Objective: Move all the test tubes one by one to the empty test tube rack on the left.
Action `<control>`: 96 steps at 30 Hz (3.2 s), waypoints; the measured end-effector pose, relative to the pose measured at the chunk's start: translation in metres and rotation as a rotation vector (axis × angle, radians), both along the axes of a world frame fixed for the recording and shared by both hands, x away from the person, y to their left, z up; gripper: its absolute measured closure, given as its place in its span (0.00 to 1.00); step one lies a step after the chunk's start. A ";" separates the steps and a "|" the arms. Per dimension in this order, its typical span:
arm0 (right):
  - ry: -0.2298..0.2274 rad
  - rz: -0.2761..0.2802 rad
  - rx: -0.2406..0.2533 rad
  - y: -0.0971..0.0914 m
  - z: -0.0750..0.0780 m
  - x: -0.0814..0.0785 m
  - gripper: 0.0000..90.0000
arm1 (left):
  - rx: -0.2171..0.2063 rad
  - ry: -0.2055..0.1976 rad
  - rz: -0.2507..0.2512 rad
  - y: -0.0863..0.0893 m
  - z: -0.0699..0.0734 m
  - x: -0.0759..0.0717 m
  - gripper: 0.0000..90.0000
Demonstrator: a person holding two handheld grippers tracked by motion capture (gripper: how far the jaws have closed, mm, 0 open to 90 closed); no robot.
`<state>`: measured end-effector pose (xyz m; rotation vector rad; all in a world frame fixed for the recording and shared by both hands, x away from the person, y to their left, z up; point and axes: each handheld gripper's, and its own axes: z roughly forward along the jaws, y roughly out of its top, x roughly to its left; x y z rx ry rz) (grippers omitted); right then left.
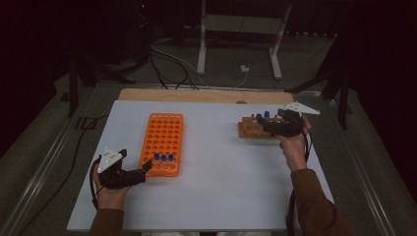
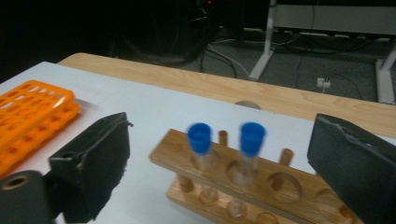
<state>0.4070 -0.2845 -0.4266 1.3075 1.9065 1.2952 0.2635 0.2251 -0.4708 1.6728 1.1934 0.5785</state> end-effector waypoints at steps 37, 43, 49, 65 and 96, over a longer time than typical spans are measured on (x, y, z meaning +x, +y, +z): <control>0.029 -0.072 -0.098 0.007 -0.040 0.021 0.84 | -0.018 0.034 0.020 0.002 -0.005 0.002 0.01; 0.026 -0.073 -0.105 0.010 -0.040 0.019 0.85 | -0.015 0.036 0.018 0.001 -0.005 0.002 0.01; 0.035 -0.086 -0.110 0.011 -0.039 0.018 0.85 | -0.015 0.036 0.019 0.000 -0.005 0.002 0.01; -0.018 -0.105 -0.064 0.005 -0.018 0.009 0.85 | -0.021 0.029 0.033 0.002 -0.005 0.002 0.01; -0.121 -0.014 -0.096 0.009 0.027 -0.020 0.85 | -0.015 0.000 0.037 0.003 0.000 0.001 0.01</control>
